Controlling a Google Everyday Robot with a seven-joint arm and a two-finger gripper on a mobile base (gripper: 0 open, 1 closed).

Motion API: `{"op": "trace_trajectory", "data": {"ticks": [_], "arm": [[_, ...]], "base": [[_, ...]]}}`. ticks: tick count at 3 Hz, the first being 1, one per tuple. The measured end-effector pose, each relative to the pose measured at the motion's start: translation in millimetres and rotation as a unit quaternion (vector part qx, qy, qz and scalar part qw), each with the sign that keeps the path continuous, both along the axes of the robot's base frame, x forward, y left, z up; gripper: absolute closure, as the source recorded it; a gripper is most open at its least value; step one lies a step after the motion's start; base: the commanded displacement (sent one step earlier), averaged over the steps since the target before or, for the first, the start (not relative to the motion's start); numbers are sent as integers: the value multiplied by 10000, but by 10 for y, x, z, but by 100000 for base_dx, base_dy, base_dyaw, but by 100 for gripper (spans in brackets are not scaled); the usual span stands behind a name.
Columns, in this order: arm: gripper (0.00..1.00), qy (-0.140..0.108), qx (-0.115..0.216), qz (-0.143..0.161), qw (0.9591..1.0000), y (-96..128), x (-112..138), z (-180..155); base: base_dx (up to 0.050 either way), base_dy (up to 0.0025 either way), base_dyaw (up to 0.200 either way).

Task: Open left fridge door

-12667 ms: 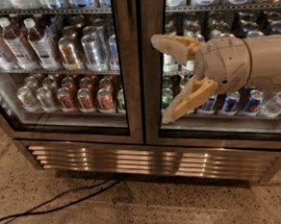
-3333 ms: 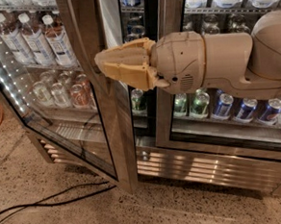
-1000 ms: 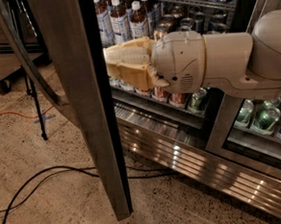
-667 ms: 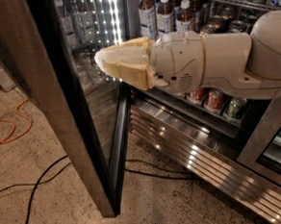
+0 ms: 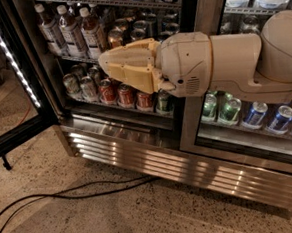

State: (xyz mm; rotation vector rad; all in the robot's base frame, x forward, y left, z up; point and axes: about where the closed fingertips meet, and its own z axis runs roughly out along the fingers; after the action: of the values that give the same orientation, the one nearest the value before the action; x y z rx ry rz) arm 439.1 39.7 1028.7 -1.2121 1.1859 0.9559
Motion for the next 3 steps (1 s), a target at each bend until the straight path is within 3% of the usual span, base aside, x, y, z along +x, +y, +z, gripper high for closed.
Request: {"op": "trace_trajectory", "data": {"ticks": [2, 3], "arm": [[100, 0, 0, 0, 10000, 0, 0, 0], [100, 0, 0, 0, 10000, 0, 0, 0]], "base": [[0, -1, -19790], [-4998, -6, 42]]}}
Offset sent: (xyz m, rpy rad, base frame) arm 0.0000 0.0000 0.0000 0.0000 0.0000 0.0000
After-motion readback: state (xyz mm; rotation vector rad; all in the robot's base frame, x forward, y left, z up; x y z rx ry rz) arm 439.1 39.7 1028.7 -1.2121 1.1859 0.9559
